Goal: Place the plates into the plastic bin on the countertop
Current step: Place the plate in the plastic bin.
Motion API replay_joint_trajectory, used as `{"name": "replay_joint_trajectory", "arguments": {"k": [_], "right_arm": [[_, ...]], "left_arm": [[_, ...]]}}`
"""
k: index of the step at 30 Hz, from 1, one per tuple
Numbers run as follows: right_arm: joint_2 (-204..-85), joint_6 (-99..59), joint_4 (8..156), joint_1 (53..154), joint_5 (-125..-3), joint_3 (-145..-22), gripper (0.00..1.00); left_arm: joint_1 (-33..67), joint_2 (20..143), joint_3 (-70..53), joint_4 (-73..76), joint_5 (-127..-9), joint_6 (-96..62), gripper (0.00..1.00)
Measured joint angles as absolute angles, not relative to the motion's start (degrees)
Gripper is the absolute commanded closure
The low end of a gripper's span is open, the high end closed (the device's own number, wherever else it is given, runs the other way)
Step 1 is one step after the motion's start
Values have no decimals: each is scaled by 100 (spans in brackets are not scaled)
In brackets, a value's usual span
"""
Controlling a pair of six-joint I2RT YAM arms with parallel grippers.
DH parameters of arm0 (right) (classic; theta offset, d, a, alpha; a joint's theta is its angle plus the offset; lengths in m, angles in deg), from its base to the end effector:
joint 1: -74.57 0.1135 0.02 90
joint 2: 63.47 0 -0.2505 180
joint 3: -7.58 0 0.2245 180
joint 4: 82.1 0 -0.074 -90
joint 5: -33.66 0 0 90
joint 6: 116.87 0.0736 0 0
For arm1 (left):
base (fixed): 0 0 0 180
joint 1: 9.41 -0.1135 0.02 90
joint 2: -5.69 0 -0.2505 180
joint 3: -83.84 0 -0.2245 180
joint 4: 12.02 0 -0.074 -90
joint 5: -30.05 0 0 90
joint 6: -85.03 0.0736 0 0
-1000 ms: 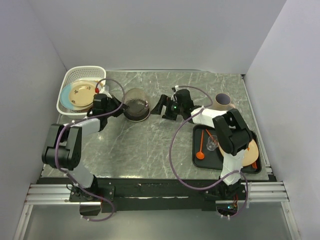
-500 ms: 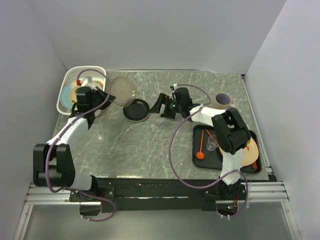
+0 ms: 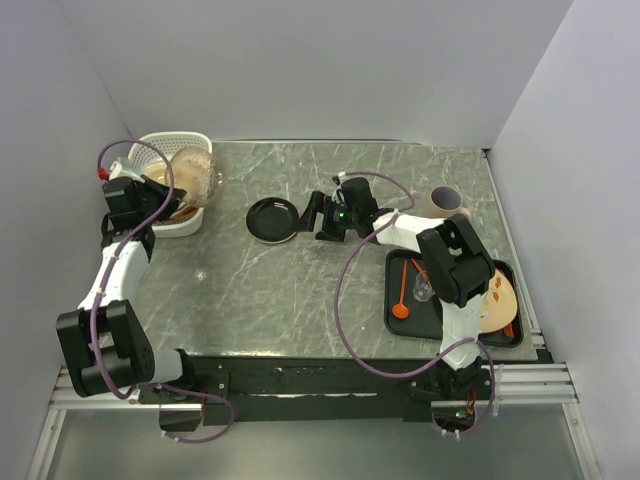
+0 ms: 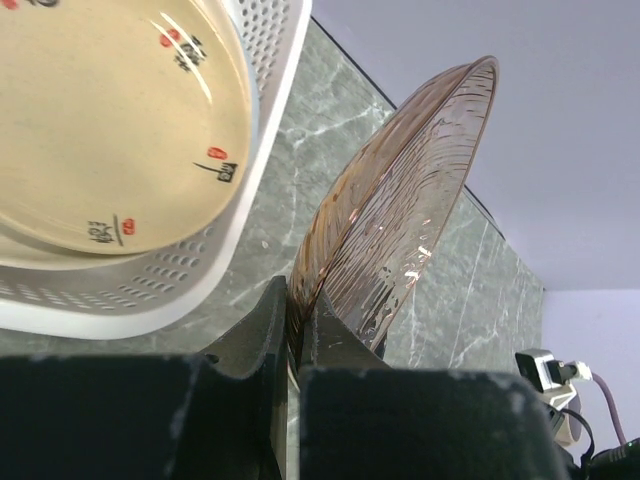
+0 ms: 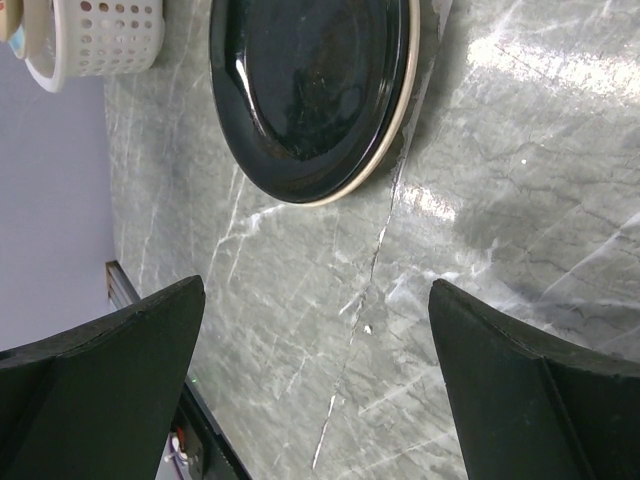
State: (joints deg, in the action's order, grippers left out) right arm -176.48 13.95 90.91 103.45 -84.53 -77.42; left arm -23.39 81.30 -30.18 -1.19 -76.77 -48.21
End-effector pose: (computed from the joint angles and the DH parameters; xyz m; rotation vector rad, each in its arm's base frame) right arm 0.3596 0.2381 0.1590 -0.0611 2.3687 1.1830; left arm 0.3103 0.0553 0.2681 -0.7588 1.8096 -0.6215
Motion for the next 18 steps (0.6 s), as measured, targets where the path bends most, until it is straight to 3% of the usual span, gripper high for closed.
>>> {"name": "replay_joint_trajectory", "arguments": {"k": [18], "right_arm": [[-17648,1329,8949,10347,-8448,-7742,0]], "left_arm": [[-2889,9087,-3005,-158,-7812,-5245,99]]}}
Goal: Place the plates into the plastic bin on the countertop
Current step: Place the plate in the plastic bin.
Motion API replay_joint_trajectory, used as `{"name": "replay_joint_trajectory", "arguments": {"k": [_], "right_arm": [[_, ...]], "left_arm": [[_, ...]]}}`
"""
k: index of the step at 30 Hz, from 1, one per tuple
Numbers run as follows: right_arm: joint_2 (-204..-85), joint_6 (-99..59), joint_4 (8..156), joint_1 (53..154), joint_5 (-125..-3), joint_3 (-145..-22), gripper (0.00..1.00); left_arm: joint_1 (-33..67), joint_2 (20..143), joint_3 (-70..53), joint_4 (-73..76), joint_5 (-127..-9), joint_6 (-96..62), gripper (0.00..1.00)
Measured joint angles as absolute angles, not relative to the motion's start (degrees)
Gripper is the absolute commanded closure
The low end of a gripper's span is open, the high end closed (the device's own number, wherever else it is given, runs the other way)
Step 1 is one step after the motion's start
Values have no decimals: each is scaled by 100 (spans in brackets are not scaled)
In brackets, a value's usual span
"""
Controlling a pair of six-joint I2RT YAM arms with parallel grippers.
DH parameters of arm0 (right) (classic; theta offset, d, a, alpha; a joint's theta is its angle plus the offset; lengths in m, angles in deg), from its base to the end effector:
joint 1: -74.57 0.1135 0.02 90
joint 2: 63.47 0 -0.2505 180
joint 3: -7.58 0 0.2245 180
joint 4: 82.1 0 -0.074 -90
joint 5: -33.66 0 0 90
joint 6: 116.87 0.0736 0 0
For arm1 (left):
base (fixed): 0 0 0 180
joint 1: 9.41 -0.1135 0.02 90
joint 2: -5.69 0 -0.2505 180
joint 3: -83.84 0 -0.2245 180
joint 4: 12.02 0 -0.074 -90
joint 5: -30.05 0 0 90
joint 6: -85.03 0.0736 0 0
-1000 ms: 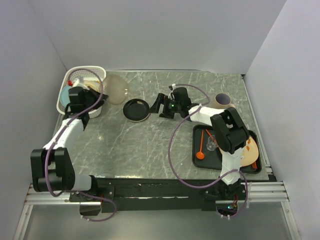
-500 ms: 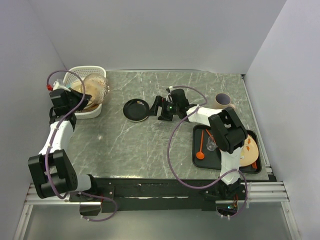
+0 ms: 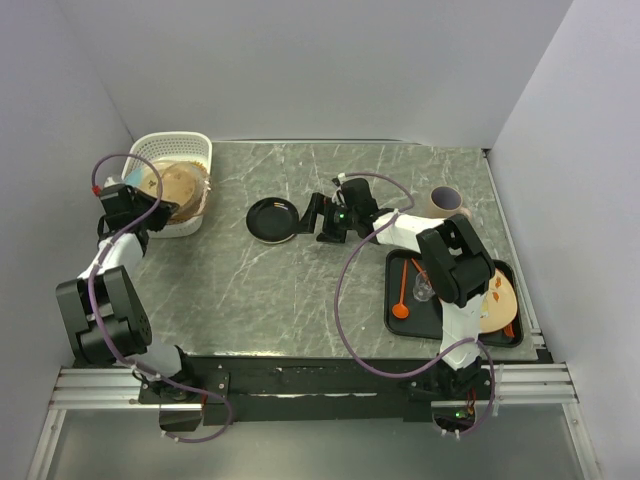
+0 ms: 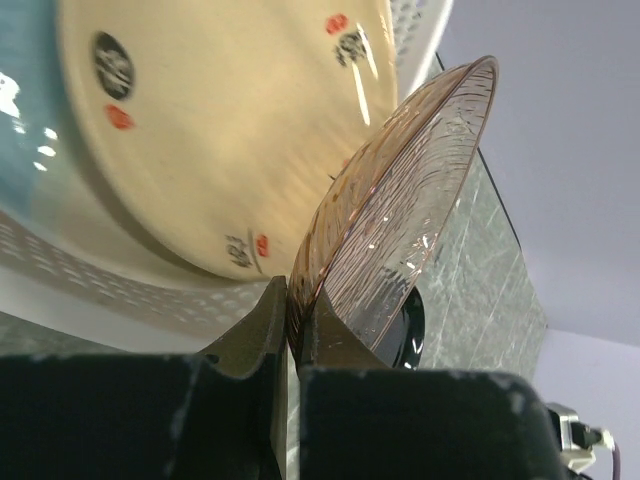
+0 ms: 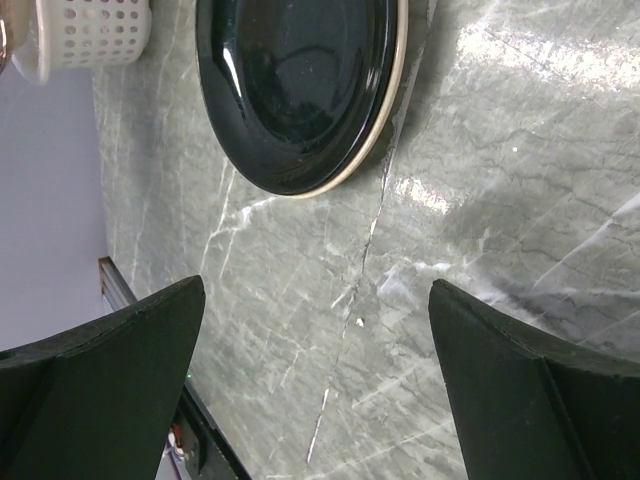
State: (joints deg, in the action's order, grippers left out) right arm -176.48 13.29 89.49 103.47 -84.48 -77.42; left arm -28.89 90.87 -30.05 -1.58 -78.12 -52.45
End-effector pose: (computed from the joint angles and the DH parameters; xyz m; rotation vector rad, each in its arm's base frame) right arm 0.3578 0.2372 0.1562 -0.0661 2.3913 1.1693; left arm 0.3248 0.0905 0.2189 -0.9997 1.8680 -0.6249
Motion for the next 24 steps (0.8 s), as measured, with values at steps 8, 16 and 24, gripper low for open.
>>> {"name": "replay_joint_trajectory", "arguments": {"k": [8,16,24], "right_arm": [[-17650,1275,8870,10347,-8448,-7814,0],[-17705,1251,8853,10347,-8451,-7873,0],[-17731,1242,8783,10347,-8488,-7903,0]], "left_arm": [[-3086,9240,-2766,-263,-7815,-5343,99],[-3337,9623,-2498,-497,-8014,-5481,99],[-3602,9885,-2491,-663,-8285,-5719,99]]}}
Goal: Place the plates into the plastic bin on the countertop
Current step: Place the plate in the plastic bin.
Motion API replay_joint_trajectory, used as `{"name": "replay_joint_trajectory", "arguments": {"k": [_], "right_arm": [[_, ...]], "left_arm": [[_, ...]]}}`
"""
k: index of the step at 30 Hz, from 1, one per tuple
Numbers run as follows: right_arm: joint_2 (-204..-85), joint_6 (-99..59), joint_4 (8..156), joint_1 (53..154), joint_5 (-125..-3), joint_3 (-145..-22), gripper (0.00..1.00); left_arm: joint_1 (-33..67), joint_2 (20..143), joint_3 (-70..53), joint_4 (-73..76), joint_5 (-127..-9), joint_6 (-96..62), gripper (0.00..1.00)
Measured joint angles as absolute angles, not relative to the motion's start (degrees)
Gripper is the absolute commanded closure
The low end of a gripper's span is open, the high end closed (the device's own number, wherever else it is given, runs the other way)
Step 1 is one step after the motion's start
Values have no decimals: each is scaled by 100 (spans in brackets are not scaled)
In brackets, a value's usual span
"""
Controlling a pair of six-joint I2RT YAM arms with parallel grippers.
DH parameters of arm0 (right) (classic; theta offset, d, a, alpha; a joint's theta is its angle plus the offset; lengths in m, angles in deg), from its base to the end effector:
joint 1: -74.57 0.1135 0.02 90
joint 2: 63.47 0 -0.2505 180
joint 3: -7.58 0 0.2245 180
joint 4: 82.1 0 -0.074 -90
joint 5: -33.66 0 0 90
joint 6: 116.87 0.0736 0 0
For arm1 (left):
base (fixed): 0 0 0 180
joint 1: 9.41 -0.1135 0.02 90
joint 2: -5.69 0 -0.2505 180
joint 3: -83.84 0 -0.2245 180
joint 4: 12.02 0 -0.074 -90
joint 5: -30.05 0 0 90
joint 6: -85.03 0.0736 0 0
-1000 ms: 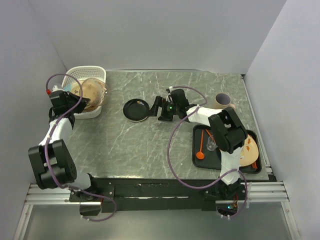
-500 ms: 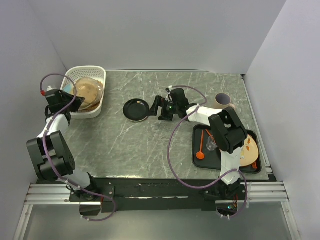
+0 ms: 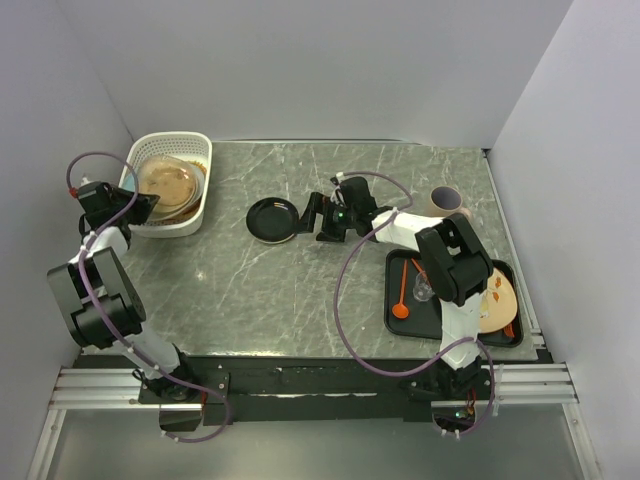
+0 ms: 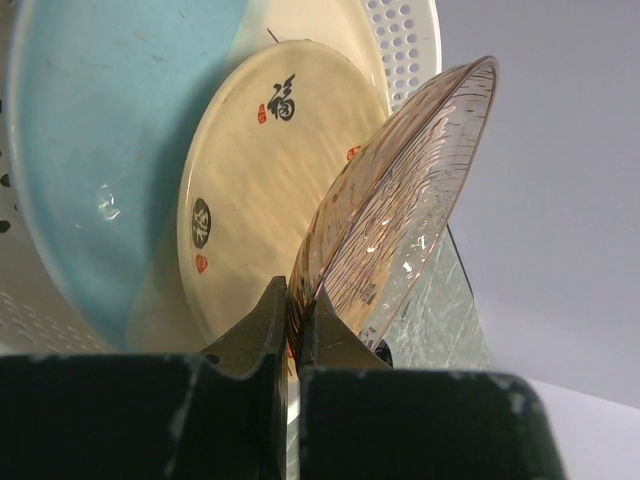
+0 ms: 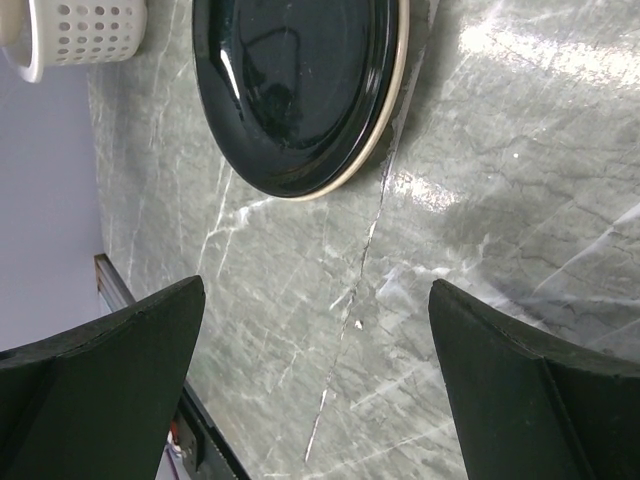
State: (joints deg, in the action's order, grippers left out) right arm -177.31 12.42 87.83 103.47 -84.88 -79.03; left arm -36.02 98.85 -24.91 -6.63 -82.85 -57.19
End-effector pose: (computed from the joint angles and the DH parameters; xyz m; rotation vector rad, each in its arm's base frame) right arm 0.3605 0.2392 0.1559 -0.0833 2.4037 1.1652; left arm 0.3419 0.1393 0.2148 -1.1119 1.7534 -0.6852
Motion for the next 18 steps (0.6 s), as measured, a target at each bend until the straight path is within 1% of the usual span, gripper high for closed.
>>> {"name": "replay_joint_trajectory", "arguments": {"k": [2,3,4,5,6,8,9,11,12,14,15,16,18], "right_arm": [[-17742,1242,8785,10347,-8497,-7916,0],[-17748,1240,8787,10347,-8501,-7919,0],[-17753,1240,8785,10347,-8499,-7919,0],[-17764,1237,8781,10347,-8499,-7919,0],[-17775,1237,8779,10347,-8499,-7919,0],[-17794,1235,8766,10347,-8507,-7919,0],[-17799,1235,8763,10347,-8521,-7919,0],[-17803,1235,8770,10347,-8553,-7919,0],[-17803,1235,8779,10345,-8571,-7919,0],[-17803,1235,8792,10347,-8597,-7919,0],[-17803,1235,8790,10347,-8597,-7919,0],[-17803,1235,8792,10345,-8599,-7919,0],[-17803,1231,8792,10347,-8601,-7919,0]], "left_arm": [[-3608,9931,-2452,-676,-8322,-5732,99],[-3608,9957,-2436,-678,-8330,-5739,98],[-3606,9973,-2434,-691,-8344,-5741,94],[-3606,9988,-2434,-694,-8357,-5741,86],[-3606,9997,-2434,-691,-8363,-5737,69],[-3606,10003,-2434,-681,-8357,-5689,61],[-3606,10003,-2426,-654,-8348,-5684,50],[-3606,10003,-2410,-635,-8304,-5638,38],[-3606,10001,-2408,-635,-8300,-5630,26],[-3606,9984,-2399,-654,-8260,-5617,13],[-3606,9960,-2391,-637,-8234,-5586,5],[-3606,9933,-2391,-641,-8215,-5577,2],[-3606,9833,-2395,-626,-8147,-5542,1]]}}
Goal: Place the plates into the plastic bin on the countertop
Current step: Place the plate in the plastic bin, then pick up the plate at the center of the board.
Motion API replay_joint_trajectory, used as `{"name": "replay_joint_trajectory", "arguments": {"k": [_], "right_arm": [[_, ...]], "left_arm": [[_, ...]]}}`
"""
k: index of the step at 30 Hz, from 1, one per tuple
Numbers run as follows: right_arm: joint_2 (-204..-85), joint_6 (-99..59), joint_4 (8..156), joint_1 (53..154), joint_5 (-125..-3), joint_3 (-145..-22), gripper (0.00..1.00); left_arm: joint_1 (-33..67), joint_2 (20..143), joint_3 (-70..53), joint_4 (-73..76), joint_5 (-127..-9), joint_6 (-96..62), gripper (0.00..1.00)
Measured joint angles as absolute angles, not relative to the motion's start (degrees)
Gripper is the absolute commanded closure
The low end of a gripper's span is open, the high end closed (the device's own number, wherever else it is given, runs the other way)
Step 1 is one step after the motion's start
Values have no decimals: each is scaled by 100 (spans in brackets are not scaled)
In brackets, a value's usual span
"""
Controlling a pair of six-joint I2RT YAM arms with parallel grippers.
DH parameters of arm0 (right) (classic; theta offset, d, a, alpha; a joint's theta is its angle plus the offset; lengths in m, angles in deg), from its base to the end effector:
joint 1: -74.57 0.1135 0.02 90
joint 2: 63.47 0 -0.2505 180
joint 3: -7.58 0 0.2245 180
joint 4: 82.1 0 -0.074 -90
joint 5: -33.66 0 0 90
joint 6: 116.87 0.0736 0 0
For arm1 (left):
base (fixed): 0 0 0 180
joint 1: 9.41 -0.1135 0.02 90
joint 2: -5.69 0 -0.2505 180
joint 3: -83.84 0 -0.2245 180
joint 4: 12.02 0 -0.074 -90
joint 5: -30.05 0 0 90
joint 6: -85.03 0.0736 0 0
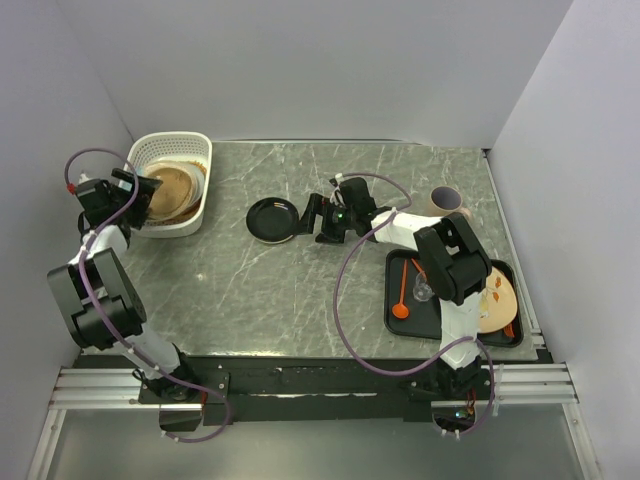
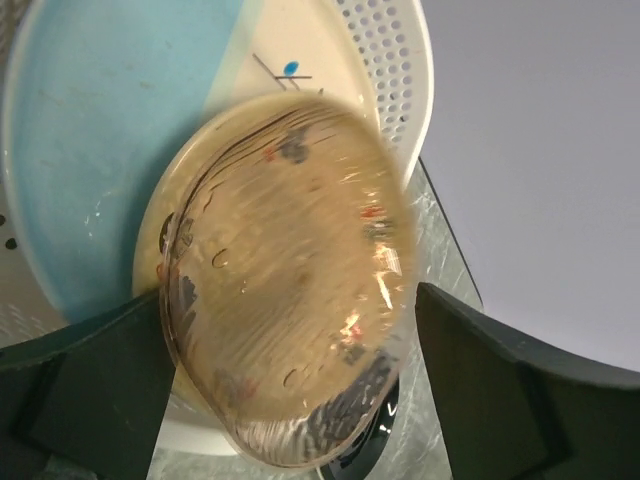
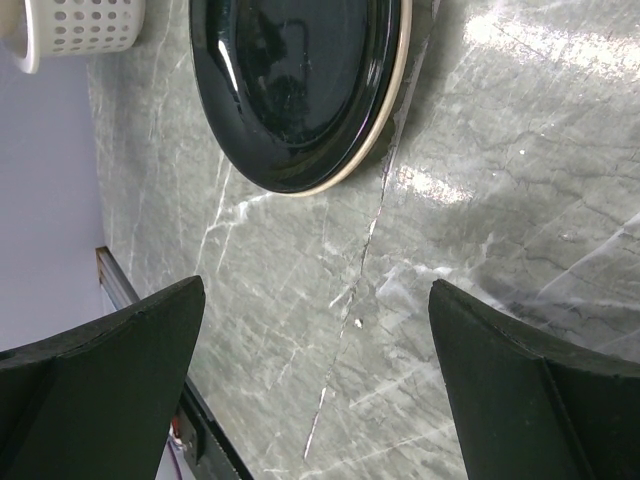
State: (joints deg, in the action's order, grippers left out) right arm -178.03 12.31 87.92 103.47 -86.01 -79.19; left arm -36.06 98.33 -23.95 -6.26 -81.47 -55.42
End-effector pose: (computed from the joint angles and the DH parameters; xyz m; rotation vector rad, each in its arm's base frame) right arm 0.3604 0.2406 0.1522 -0.0952 2.4139 1.1832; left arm 0.3426 0.1417 0.2225 -1.0820 1.7449 -0.6409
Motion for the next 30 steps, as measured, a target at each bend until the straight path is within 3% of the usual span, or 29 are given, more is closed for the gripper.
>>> {"name": "replay_joint_trajectory", "arguments": {"k": [12,21,30], "right_arm": [[-17803,1227,8790,10345,-8599,-7919,0],[-17803,1227,8790,10347,-8604,-7919,0],[-17803,1229,8792,10347,-8604,-7919,0]], "left_arm": [[-3606,8987,-2439,-239,-7701,-5370,1],[-3606,9632,-1584,554,-7515,-5024,1],[-3604,9439,-1759,900,-7010,-4911,1]]}}
